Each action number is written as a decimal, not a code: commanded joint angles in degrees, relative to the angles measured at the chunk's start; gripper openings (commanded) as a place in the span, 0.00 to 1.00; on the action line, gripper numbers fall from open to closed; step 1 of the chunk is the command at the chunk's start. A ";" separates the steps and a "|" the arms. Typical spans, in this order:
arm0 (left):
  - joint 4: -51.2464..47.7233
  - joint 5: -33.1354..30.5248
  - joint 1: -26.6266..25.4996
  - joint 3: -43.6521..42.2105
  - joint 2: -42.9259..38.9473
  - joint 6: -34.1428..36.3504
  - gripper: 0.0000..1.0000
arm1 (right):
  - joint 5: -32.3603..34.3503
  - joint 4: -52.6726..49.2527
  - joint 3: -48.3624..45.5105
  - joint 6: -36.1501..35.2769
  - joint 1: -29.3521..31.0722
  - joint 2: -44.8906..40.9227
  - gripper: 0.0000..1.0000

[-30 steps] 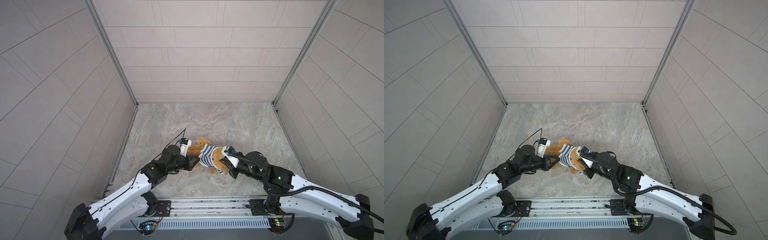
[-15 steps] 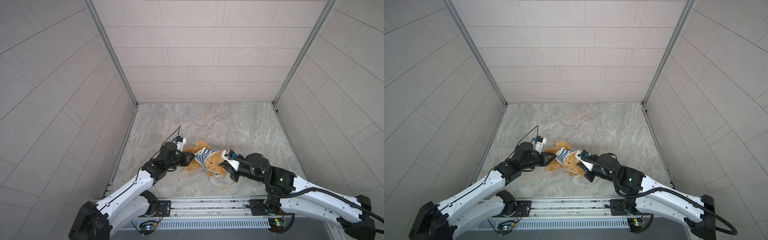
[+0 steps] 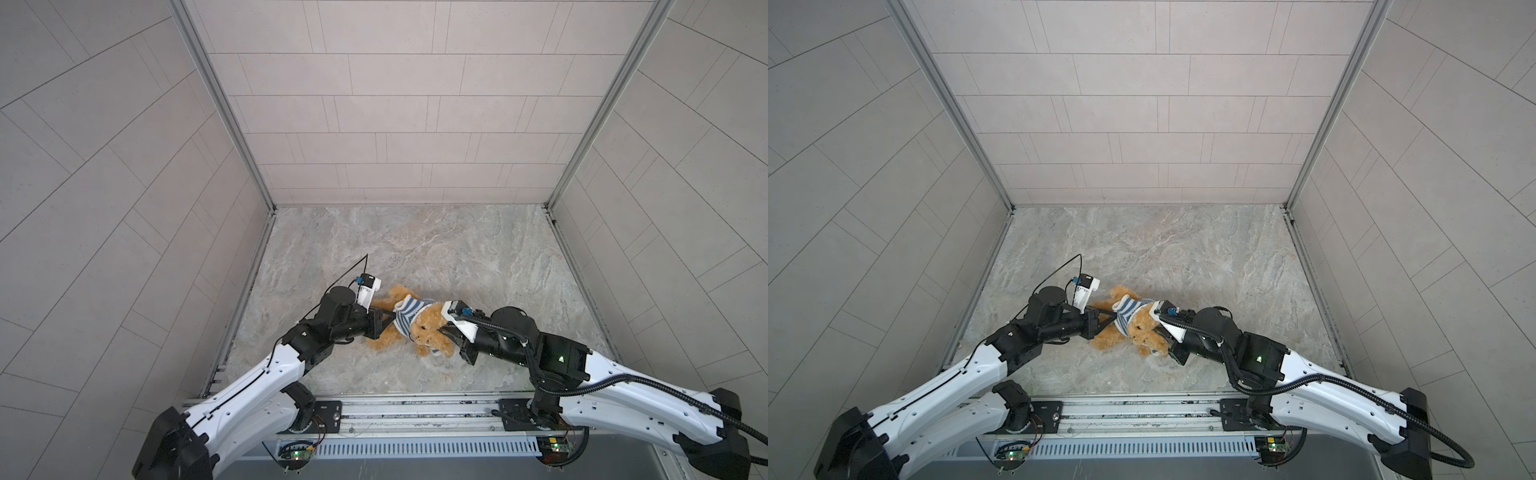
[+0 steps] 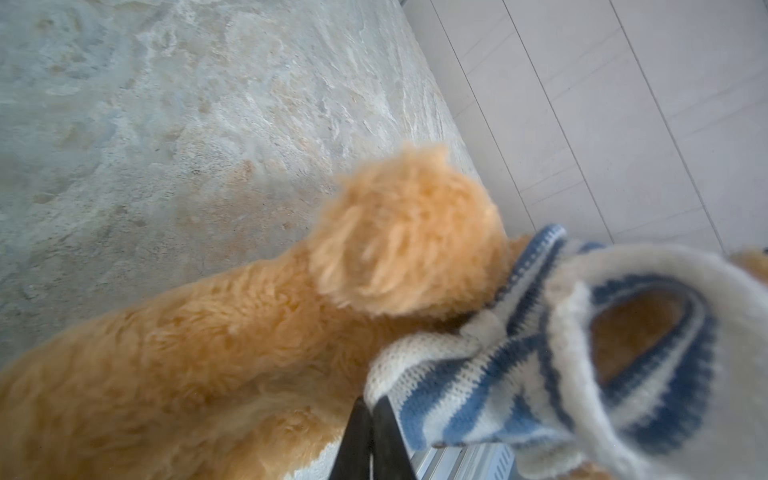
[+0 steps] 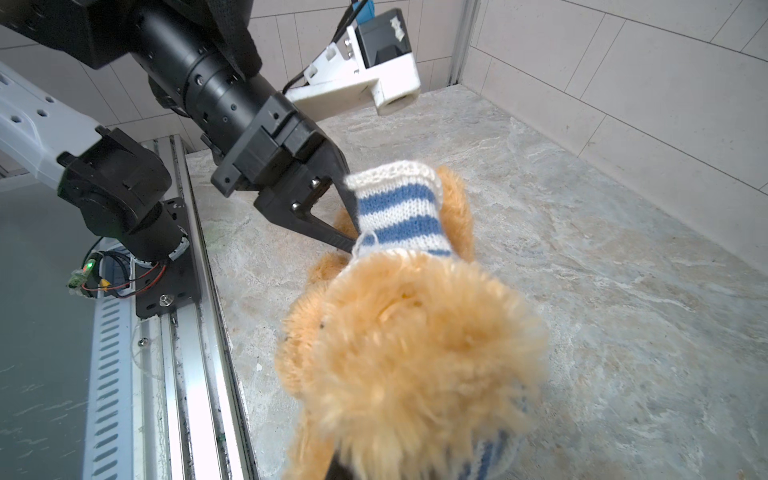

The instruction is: Dress the teddy bear

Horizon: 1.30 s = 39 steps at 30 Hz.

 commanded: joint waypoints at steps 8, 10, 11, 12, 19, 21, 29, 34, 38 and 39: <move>-14.71 1.69 -0.12 7.30 -9.73 4.32 0.54 | 4.96 -0.98 2.18 -16.26 0.17 -1.51 0.00; -14.48 3.11 -0.13 9.46 -9.52 3.33 0.55 | 4.28 -0.27 2.31 -20.57 0.17 -0.95 0.00; -14.23 3.49 -0.09 10.37 -8.96 2.90 0.55 | 4.15 -0.13 2.44 -22.01 0.17 -0.65 0.00; -13.88 3.90 -0.06 11.46 -8.04 2.51 0.56 | 3.98 0.02 2.68 -23.88 0.15 -0.26 0.00; -10.52 6.46 -0.20 14.26 -1.29 1.19 0.54 | 3.61 0.12 4.52 -31.01 0.17 3.30 0.00; -9.80 6.80 -0.45 14.31 0.03 1.01 0.54 | 3.60 0.62 4.64 -31.57 0.12 4.28 0.00; -6.49 6.89 -2.38 14.35 4.35 0.09 0.37 | 3.08 1.98 3.94 -32.84 0.15 6.35 0.00; -5.50 6.22 -2.72 14.18 6.03 -0.42 0.17 | 2.80 1.92 3.77 -33.19 0.17 5.85 0.00; -7.13 2.60 -1.98 14.77 6.16 -0.95 0.00 | 2.16 1.08 3.67 -33.62 0.26 5.61 0.00; -7.43 2.32 -0.88 14.67 6.39 -1.45 0.00 | 2.01 0.72 3.59 -33.85 0.39 5.63 0.00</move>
